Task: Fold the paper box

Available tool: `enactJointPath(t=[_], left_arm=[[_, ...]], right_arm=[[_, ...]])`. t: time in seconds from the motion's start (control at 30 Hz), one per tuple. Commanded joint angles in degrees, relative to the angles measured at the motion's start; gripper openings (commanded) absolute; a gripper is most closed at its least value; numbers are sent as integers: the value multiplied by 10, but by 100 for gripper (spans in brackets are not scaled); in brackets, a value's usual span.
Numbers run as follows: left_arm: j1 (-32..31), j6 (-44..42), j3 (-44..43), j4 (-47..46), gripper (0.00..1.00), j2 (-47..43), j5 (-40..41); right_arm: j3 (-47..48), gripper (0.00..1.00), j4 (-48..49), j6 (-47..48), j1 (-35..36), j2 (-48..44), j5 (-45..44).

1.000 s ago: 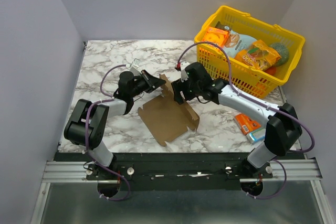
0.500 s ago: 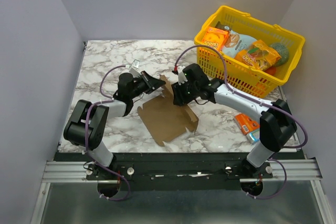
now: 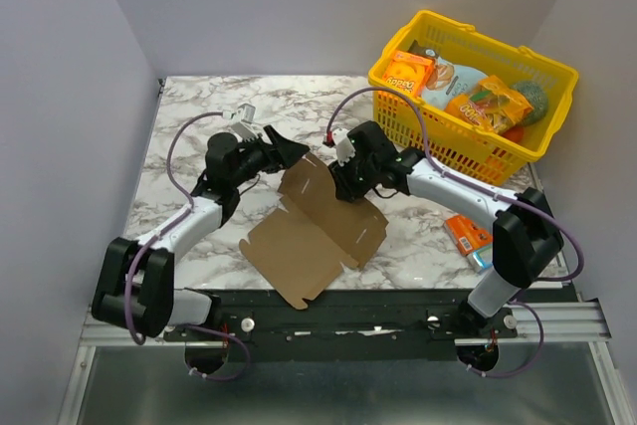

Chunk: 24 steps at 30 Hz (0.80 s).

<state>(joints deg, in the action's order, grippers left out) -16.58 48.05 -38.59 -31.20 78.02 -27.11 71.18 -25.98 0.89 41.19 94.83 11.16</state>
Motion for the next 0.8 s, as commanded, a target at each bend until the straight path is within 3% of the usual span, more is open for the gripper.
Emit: enactJointPath(t=[0.0, 0.17, 0.37, 0.6, 0.77], left_arm=[[2, -113, -28, 152, 77, -59, 68], [2, -117, -16, 188, 77, -69, 102], [2, -110, -19, 220, 77, -69, 99], [2, -86, -25, 225, 77, -73, 90], [2, -36, -14, 179, 77, -75, 80]], right_arm=[[-9, 40, -14, 60, 1, -19, -27], [-28, 33, 10, 74, 0, -35, -46], [-49, 13, 31, 102, 8, -63, -88], [-49, 7, 65, 254, 59, -74, -257], [-75, 2, 136, 332, 93, -40, -351]])
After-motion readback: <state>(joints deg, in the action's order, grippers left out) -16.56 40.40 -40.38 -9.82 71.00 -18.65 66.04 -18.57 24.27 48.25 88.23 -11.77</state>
